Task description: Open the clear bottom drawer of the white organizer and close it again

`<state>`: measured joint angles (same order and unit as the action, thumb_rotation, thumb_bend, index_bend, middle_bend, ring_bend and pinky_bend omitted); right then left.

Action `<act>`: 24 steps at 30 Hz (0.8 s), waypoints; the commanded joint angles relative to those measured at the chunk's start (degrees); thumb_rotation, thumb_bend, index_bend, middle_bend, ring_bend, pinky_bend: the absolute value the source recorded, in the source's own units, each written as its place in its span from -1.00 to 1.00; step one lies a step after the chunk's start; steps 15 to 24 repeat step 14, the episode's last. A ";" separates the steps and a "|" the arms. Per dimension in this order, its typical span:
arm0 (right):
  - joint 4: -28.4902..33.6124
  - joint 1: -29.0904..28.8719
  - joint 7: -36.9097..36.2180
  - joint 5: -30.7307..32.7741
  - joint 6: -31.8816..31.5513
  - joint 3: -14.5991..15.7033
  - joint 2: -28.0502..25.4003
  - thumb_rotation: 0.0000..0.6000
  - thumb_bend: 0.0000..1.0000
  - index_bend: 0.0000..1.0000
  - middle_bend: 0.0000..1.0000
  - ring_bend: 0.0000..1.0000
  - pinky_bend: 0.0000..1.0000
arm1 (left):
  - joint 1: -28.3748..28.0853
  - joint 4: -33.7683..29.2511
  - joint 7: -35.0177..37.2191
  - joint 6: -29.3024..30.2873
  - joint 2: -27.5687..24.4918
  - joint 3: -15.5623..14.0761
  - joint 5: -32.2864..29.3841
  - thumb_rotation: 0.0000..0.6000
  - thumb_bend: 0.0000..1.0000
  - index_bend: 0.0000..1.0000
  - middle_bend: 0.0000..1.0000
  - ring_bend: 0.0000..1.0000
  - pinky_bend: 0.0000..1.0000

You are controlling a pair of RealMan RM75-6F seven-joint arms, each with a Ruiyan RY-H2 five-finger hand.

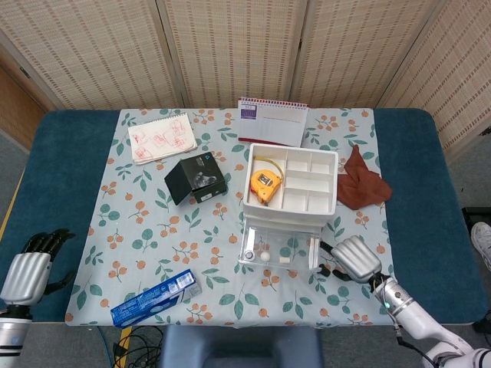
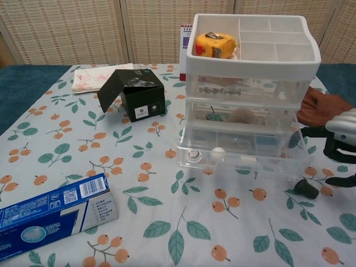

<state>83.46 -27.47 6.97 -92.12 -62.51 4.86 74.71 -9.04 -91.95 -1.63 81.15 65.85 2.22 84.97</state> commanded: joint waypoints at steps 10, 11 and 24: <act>13.32 8.30 2.55 1.18 -15.73 -2.15 -15.13 1.00 -0.18 -0.29 0.67 0.93 1.00 | -0.26 0.28 -0.37 1.01 0.61 0.67 0.64 1.00 -0.51 -0.56 -0.62 -0.59 -0.70; 13.63 9.59 2.62 1.47 -17.74 -2.41 -15.48 1.00 -0.18 -0.28 0.58 0.83 1.00 | -0.34 0.15 -0.59 1.07 0.66 0.73 0.74 1.00 -0.51 -0.56 -0.62 -0.59 -0.70; 13.83 12.58 2.40 2.31 -21.81 -2.82 -15.71 1.00 -0.18 -0.28 0.17 0.28 0.65 | -0.50 -0.48 -1.30 1.18 0.55 0.82 1.04 1.00 -0.51 -0.56 -0.62 -0.59 -0.70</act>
